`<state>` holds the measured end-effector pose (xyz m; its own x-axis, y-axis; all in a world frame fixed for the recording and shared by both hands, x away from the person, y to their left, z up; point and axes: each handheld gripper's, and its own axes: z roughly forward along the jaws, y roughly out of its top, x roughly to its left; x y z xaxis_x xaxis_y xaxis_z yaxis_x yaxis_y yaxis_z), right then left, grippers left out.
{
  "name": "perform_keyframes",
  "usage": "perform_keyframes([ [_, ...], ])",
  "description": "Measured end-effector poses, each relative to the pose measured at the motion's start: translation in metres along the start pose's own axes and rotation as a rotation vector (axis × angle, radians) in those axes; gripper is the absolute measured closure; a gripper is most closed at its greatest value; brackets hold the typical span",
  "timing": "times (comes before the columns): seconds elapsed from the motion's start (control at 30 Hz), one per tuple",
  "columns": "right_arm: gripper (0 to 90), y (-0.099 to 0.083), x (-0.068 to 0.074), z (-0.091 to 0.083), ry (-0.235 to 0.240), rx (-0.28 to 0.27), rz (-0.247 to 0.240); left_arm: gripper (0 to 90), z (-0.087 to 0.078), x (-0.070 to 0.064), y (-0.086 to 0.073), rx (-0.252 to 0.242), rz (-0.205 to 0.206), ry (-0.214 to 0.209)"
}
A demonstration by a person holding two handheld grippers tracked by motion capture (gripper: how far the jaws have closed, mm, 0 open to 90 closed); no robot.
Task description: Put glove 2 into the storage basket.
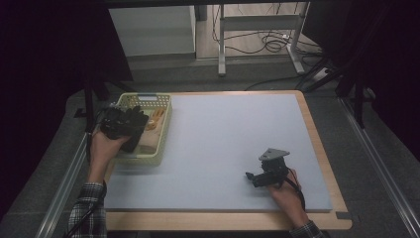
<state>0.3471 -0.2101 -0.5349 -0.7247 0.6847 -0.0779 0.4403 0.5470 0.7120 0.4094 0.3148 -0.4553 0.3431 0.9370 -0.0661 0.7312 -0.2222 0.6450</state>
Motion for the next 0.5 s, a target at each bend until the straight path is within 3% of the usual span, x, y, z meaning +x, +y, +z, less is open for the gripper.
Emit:
perform_keyframes([
  [0.5,5.8,0.0,0.0,0.0,-0.001,0.0,-0.001,2.6,-0.008,-0.011,-0.008,-0.034,0.036,-0.064],
])
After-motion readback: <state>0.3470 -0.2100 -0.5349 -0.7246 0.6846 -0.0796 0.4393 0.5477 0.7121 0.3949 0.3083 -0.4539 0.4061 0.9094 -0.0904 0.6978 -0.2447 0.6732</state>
